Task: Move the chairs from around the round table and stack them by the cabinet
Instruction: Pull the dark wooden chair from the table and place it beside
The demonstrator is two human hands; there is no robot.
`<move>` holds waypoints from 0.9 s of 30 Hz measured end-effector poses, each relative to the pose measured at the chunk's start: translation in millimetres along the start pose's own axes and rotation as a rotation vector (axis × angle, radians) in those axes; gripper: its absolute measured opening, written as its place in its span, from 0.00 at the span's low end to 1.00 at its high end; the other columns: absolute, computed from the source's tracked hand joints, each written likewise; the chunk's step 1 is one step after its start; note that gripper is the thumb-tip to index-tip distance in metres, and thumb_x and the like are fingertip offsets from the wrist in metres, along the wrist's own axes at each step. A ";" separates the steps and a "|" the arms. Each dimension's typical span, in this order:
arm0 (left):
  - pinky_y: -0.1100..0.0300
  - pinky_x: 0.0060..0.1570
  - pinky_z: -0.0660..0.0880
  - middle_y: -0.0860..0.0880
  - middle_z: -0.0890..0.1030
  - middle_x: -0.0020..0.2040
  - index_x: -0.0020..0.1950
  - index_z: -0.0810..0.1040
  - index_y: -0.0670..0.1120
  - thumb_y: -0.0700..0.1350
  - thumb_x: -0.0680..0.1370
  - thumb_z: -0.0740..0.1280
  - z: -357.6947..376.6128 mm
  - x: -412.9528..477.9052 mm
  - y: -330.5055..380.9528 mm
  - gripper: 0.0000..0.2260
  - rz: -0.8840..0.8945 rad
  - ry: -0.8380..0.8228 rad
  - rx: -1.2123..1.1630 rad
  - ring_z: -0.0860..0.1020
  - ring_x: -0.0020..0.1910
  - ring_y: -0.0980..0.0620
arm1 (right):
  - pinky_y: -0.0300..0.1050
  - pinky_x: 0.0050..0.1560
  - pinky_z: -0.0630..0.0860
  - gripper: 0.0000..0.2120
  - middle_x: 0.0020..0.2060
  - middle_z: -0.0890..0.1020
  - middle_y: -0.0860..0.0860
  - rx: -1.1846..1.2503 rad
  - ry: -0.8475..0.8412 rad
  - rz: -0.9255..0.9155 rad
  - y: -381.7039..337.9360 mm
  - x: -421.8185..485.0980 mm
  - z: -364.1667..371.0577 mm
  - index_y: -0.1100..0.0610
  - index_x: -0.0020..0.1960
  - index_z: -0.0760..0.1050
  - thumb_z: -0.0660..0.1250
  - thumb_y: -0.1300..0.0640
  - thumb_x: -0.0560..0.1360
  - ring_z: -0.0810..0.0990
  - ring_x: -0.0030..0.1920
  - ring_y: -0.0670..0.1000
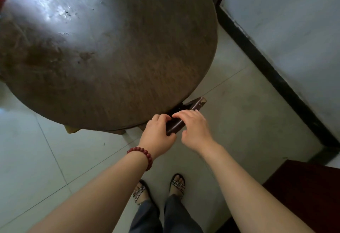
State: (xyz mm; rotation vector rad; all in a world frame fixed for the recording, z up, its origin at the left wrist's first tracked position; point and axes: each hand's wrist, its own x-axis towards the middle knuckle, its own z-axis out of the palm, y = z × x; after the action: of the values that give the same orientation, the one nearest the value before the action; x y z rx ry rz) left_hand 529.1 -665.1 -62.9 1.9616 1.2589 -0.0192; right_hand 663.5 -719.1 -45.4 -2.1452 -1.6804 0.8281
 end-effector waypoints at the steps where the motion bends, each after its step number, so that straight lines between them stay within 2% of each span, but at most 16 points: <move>1: 0.60 0.53 0.74 0.51 0.71 0.59 0.65 0.69 0.48 0.49 0.71 0.69 4.8 3.1 -2.9 0.23 -0.025 -0.035 0.024 0.72 0.56 0.52 | 0.48 0.73 0.50 0.28 0.61 0.76 0.48 -0.038 -0.037 -0.003 4.7 2.3 2.5 0.51 0.64 0.72 0.65 0.68 0.66 0.69 0.66 0.49; 3: 0.57 0.55 0.75 0.50 0.71 0.60 0.66 0.68 0.48 0.49 0.71 0.70 13.0 8.8 -5.7 0.26 -0.070 -0.096 0.068 0.72 0.58 0.51 | 0.50 0.73 0.45 0.28 0.62 0.75 0.47 -0.093 -0.084 -0.007 12.0 6.7 5.2 0.50 0.65 0.70 0.66 0.67 0.68 0.67 0.68 0.48; 10: 0.51 0.50 0.77 0.48 0.73 0.54 0.63 0.69 0.49 0.48 0.73 0.67 28.9 22.9 -2.8 0.20 -0.154 -0.206 0.133 0.75 0.49 0.50 | 0.51 0.73 0.42 0.22 0.57 0.77 0.48 -0.225 -0.119 -0.011 16.2 30.0 14.2 0.51 0.61 0.74 0.67 0.63 0.68 0.69 0.64 0.51; 13: 0.52 0.49 0.78 0.47 0.72 0.56 0.64 0.68 0.49 0.47 0.74 0.64 34.6 25.6 -3.2 0.19 -0.175 -0.236 0.150 0.76 0.47 0.48 | 0.52 0.73 0.40 0.19 0.53 0.78 0.48 -0.357 -0.164 -0.029 18.3 34.9 19.2 0.50 0.58 0.76 0.68 0.59 0.68 0.69 0.61 0.53; 16: 0.51 0.48 0.78 0.46 0.73 0.54 0.63 0.67 0.52 0.46 0.76 0.62 41.0 26.9 -6.0 0.16 -0.216 -0.233 0.144 0.76 0.45 0.48 | 0.54 0.73 0.43 0.14 0.49 0.79 0.48 -0.477 -0.186 -0.035 17.5 40.7 24.1 0.49 0.54 0.78 0.68 0.55 0.68 0.71 0.59 0.54; 20: 0.51 0.44 0.79 0.51 0.79 0.44 0.58 0.70 0.53 0.48 0.76 0.64 47.1 27.5 -11.6 0.11 -0.227 -0.208 0.082 0.78 0.41 0.51 | 0.56 0.72 0.49 0.12 0.48 0.80 0.49 -0.609 -0.267 -0.010 11.3 49.3 26.1 0.46 0.51 0.78 0.69 0.50 0.68 0.72 0.58 0.54; 24: 0.51 0.43 0.79 0.53 0.79 0.42 0.53 0.71 0.56 0.51 0.75 0.64 45.8 22.5 -19.5 0.08 -0.236 -0.191 0.097 0.79 0.39 0.52 | 0.55 0.70 0.53 0.10 0.48 0.80 0.48 -0.577 -0.309 0.001 5.1 47.4 25.2 0.44 0.50 0.78 0.67 0.51 0.69 0.72 0.58 0.54; 27: 0.54 0.38 0.79 0.55 0.77 0.37 0.49 0.70 0.58 0.52 0.75 0.64 45.6 12.0 -25.6 0.05 -0.229 -0.145 0.165 0.76 0.35 0.55 | 0.53 0.64 0.58 0.09 0.46 0.80 0.48 -0.554 -0.306 -0.015 -1.1 40.0 26.8 0.45 0.49 0.79 0.66 0.52 0.70 0.72 0.56 0.54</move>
State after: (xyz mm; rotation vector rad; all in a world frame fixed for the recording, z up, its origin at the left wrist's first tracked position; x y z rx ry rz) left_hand 532.7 -679.1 -114.6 1.9036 1.4154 -0.3843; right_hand 652.7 -683.8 -76.4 -2.4383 -2.2989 0.7851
